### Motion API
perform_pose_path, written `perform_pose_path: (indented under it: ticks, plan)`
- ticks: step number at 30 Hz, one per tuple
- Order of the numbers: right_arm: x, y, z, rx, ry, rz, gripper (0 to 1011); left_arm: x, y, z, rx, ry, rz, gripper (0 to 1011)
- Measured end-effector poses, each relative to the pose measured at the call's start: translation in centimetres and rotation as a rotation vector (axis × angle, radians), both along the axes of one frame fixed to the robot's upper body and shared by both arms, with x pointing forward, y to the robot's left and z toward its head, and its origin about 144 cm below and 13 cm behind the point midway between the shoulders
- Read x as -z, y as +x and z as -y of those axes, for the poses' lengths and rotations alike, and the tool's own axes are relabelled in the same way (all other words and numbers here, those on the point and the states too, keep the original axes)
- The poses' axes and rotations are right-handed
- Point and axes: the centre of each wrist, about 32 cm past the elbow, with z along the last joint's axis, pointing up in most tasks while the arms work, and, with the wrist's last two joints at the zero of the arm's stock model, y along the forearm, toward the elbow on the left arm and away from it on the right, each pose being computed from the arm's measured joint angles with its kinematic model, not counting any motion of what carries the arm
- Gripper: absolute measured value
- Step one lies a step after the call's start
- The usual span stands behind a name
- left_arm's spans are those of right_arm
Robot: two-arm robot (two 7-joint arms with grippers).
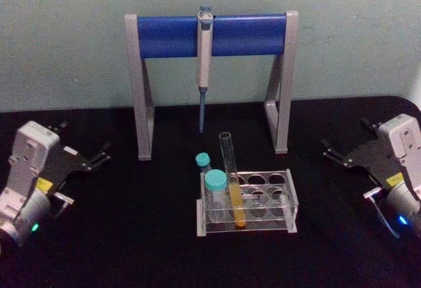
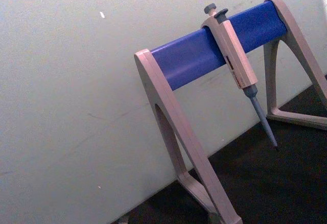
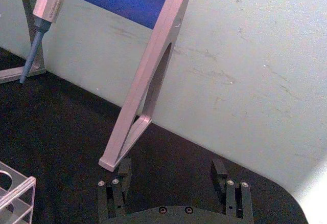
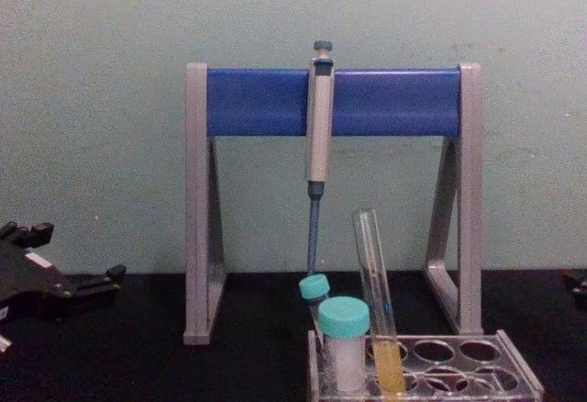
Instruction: Pick up the test tube from the test tube rack, shake it, then place it back into the test tube rack.
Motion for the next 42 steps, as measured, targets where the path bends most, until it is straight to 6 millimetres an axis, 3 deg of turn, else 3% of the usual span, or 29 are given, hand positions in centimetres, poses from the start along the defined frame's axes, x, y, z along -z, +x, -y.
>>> perform_pose_path:
  ticks: [42]
  plan:
    - [0.00,0.00,0.00,0.000,0.000,0.000,1000,0.00,0.00,0.00,0.000,0.000,0.000,1001]
